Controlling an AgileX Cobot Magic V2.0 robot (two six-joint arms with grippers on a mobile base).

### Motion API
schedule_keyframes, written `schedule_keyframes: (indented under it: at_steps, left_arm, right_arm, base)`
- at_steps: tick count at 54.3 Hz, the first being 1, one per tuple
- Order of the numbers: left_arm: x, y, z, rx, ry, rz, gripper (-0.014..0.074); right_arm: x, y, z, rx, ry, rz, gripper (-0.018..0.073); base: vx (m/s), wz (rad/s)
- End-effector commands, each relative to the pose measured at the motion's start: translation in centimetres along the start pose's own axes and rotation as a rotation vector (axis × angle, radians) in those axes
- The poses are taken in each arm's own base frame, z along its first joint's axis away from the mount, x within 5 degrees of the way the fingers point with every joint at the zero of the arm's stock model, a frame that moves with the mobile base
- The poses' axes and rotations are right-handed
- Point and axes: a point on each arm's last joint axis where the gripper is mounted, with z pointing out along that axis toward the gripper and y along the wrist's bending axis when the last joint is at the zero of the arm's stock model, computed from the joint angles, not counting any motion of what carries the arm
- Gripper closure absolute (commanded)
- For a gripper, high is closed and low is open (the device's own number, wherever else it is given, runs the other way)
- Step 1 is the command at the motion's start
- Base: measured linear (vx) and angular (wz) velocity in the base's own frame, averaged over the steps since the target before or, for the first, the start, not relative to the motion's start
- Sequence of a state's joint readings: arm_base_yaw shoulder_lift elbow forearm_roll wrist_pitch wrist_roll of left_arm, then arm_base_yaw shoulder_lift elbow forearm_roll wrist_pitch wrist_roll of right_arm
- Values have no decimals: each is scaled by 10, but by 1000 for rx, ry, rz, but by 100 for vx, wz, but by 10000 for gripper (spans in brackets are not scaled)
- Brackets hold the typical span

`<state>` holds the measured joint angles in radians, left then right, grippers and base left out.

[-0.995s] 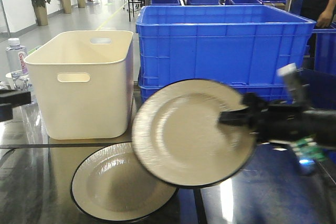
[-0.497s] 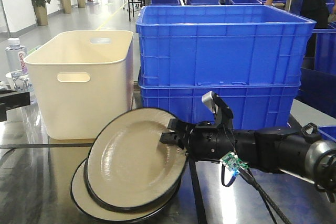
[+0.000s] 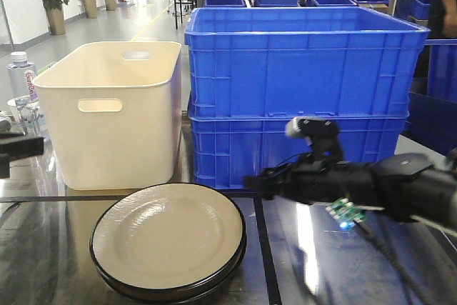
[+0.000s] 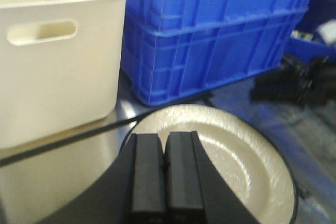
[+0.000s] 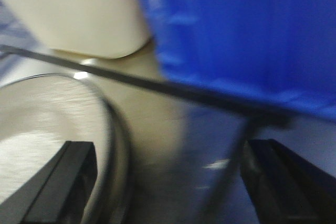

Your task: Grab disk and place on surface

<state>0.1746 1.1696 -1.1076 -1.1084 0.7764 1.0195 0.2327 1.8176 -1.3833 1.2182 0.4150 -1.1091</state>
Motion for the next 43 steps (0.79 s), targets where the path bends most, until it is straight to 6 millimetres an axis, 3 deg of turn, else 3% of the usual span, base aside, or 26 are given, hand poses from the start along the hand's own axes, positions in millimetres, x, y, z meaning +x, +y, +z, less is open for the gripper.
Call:
schedule_keyframes:
  at_steps: [1,8,14,22,29,37,43]
  left_arm:
    - [-1,1,-6,-53,8,-55,601]
    - [26,24,0,-237,201,-168,598]
    - [53,56,6,-470,439,-176,597]
    - [70,81,5,-692,578,-203,597]
    - [62,79,1,-714,509,-179,597]
    - [52,58,-11,-687,306,-82,597]
    - [59,29,-37,-659,119,-6,597]
  right_arm:
    - [-41,1,-46,95,-113,-151,58]
    - [-53,6,-85,182,-69,-299,310]
    - [-53,13,-115,248,24,-284,579]
    - [-42,10,-157,455,206,-114,567]
    - [-36,11,-190,603,290,-94,567]
    - [-33,35,-222,532,85,-133,567]
    - [-8,53,-247,468,-106,-207,567]
  base:
    - [0,0]
    - [0,0]
    - [0,0]
    - [0,0]
    - [0,0]
    - [0,0]
    - [0,0]
